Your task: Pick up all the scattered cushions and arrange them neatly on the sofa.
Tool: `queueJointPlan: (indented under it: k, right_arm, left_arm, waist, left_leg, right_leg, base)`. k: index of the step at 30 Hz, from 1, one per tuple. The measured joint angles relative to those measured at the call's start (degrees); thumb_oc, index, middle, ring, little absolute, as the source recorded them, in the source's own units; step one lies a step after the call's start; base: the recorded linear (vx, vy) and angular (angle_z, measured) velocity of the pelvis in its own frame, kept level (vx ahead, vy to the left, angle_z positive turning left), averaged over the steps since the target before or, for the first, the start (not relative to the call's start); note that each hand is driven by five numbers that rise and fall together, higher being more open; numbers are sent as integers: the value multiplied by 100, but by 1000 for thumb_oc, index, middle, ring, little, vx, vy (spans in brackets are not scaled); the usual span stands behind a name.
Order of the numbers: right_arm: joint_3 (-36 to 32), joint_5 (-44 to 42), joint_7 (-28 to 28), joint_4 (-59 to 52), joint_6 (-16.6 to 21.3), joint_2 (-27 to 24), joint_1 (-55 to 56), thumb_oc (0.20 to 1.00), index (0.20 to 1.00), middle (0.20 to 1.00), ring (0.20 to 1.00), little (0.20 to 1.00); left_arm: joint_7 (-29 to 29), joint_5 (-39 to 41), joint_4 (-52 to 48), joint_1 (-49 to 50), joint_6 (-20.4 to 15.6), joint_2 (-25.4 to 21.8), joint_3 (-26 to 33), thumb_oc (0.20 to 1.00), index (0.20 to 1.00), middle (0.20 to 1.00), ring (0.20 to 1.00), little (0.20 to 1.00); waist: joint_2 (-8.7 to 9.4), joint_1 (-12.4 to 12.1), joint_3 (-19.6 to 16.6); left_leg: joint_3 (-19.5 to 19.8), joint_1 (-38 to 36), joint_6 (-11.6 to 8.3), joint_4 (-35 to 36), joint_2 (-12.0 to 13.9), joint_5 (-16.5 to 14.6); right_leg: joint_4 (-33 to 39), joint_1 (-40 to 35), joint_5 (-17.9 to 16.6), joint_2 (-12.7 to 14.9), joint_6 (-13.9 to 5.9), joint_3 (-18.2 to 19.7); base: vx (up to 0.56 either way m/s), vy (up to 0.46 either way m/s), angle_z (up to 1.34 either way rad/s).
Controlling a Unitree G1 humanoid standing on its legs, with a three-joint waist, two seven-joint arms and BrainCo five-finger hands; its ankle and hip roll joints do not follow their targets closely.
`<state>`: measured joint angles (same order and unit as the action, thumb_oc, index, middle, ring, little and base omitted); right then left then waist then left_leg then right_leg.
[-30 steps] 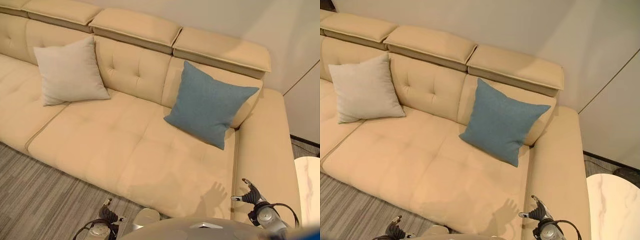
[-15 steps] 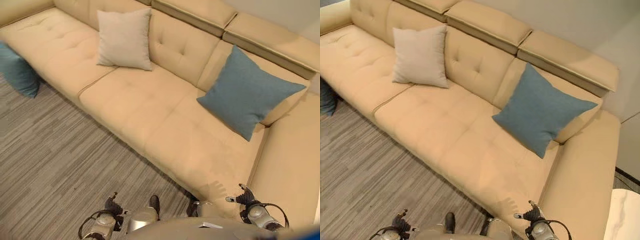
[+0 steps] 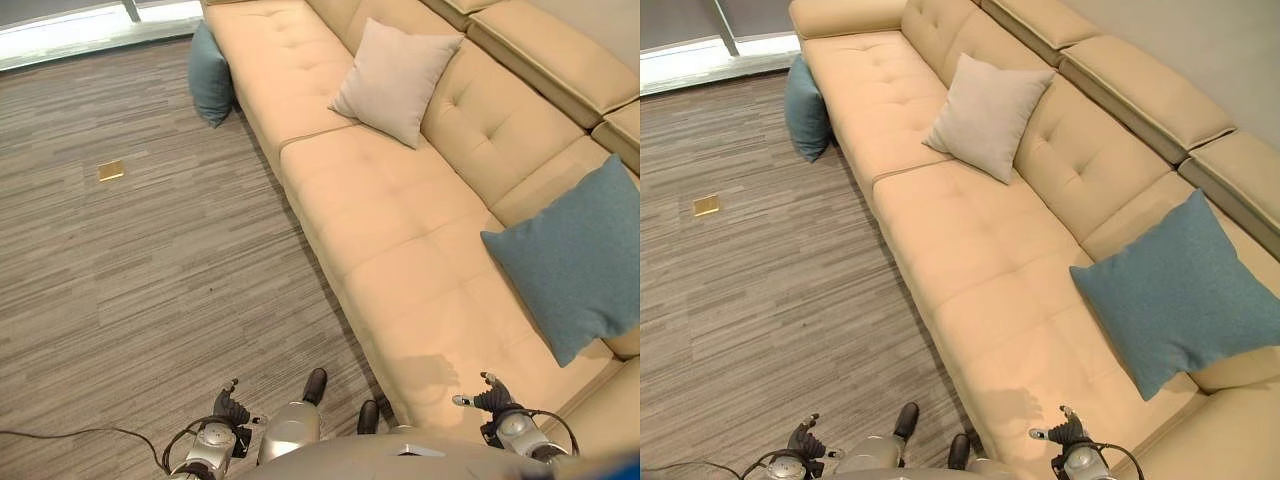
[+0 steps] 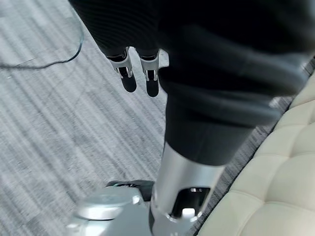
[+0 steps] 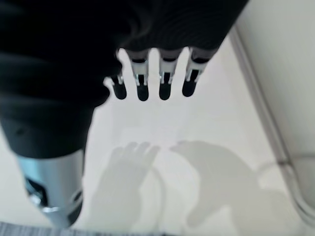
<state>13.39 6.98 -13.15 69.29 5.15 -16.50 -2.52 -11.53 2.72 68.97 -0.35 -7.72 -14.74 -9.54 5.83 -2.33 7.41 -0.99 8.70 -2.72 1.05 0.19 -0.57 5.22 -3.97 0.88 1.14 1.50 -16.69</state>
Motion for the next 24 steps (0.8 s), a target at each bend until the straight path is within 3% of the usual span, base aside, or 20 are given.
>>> queueJointPlan:
  k: [2,3,5,6,9,10,11,13,14,15,16,18,19,20,22,24]
  right_arm:
    - [-14,-16,0,90,-21,-3,20,1000,1000,1000,1000,1000]
    - [-49,-74,-2,127,-20,-2,7,1000,1000,1000,1000,1000]
    - [-106,-109,3,215,-46,4,15,1000,1000,1000,1000,1000]
    - [-105,-108,3,206,-46,64,-2,1000,1000,1000,1000,1000]
    - [-123,-103,15,205,-102,303,36,1000,1000,1000,1000,1000]
    - [-121,-103,14,202,-132,326,24,1000,1000,1000,1000,1000]
    - [-119,-103,9,175,-149,312,-27,1000,1000,1000,1000,1000]
    - [-52,-101,13,98,-171,310,-179,1000,1000,1000,1000,1000]
    - [119,-100,13,46,-176,305,-252,1000,1000,1000,1000,1000]
    - [224,-97,17,-53,-165,315,-265,1000,1000,1000,1000,1000]
    - [240,-61,30,-135,-166,315,-217,1000,1000,1000,1000,1000]
    - [284,23,33,-148,-166,311,-206,1000,1000,1000,1000,1000]
    - [288,66,38,-141,-168,312,-195,1000,1000,1000,1000,1000]
    - [285,112,48,-66,-198,319,-180,1000,1000,1000,1000,1000]
    - [260,115,47,22,-237,321,-78,1000,1000,1000,1000,1000]
    - [208,115,52,255,-242,318,118,1000,1000,1000,1000,1000]
  left_arm:
    - [-66,-1,-87,-141,-29,-109,19,1000,1000,1000,1000,1000]
    - [-18,-4,-71,-96,10,-130,12,1000,1000,1000,1000,1000]
    - [-2,-7,-68,22,9,-55,2,1000,1000,1000,1000,1000]
    - [0,-8,-41,71,17,-53,5,1000,1000,1000,1000,1000]
    - [16,-7,-24,144,48,-169,13,1000,1000,1000,1000,1000]
    - [27,-7,-17,134,82,-214,58,1000,1000,1000,1000,1000]
    - [29,-5,-18,120,85,-214,205,1000,1000,1000,1000,1000]
    - [22,-1,-26,26,83,-296,278,1000,1000,1000,1000,1000]
    - [14,-1,-28,-23,85,-391,272,1000,1000,1000,1000,1000]
    - [-2,0,-33,-83,85,-464,273,1000,1000,1000,1000,1000]
    - [-7,2,-45,-117,85,-423,232,1000,1000,1000,1000,1000]
    - [-5,1,-35,-165,84,-332,199,1000,1000,1000,1000,1000]
    - [-5,2,-23,-192,79,-331,164,1000,1000,1000,1000,1000]
    - [4,1,28,-221,81,-238,159,1000,1000,1000,1000,1000]
    - [6,-4,39,-135,81,-139,161,1000,1000,1000,1000,1000]
    - [8,-5,27,-72,75,-128,100,1000,1000,1000,1000,1000]
  waist:
    - [109,14,20]
    - [87,138,-4]
    - [-142,163,-103]
    - [-203,177,-126]
    - [163,142,-169]
    - [211,135,-155]
    - [205,107,-138]
    - [58,95,-34]
    - [18,77,6]
    - [-12,70,49]
    - [-48,64,114]
    - [-115,194,219]
    - [-91,190,241]
    - [12,222,287]
    - [75,275,320]
    - [32,268,209]
  left_leg:
    - [-1031,38,16,-295,220,20]
    - [-1532,-108,15,-382,356,21]
    - [-1368,-620,67,17,351,59]
    - [-1232,-773,202,216,324,395]
    - [-1196,-862,371,290,71,340]
    - [-1186,-875,444,295,-6,295]
    - [-1170,-938,536,361,-92,275]
    - [-1092,-1062,749,427,-141,229]
    - [-1052,-1084,880,431,-223,169]
    - [-969,-1095,929,429,-266,152]
    - [-781,-1138,976,429,-323,91]
    - [-567,-1187,953,431,-348,51]
    - [-515,-1188,952,431,-401,15]
    - [-445,-1240,906,430,-510,-15]
    - [-202,-1576,849,429,-641,-276]
    - [183,-1946,788,414,-547,-538]
  right_leg:
    - [2,-22,41,198,54,-278]
    - [-1,-117,54,253,7,-460]
    - [-97,-160,135,182,-123,-454]
    - [-210,-152,191,184,-213,-437]
    - [-561,-42,336,418,-421,-322]
    - [-730,18,398,533,-497,-270]
    - [-1161,180,455,655,-576,-174]
    - [-2682,816,543,948,-736,91]
    - [-3687,1376,559,1127,-975,358]
    - [-4096,1688,743,1111,-1211,482]
    - [-3897,1900,841,869,-1126,689]
    - [-2845,2018,839,331,-955,1032]
    - [-2431,2173,718,190,-792,1041]
    - [-1644,2366,345,11,-766,1092]
    - [-1027,2296,-170,-45,-682,1074]
    - [-917,1881,-454,-106,-360,1036]
  base:
    - [93,60,120]
    - [131,67,75]
    - [153,100,33]
    - [129,106,-13]
    - [137,192,6]
    - [113,223,11]
    - [136,238,17]
    - [117,172,21]
    - [196,120,29]
    - [227,81,40]
    - [321,51,49]
    - [276,13,62]
    - [219,1,73]
    - [276,-23,60]
    - [290,-64,76]
    - [340,-155,86]
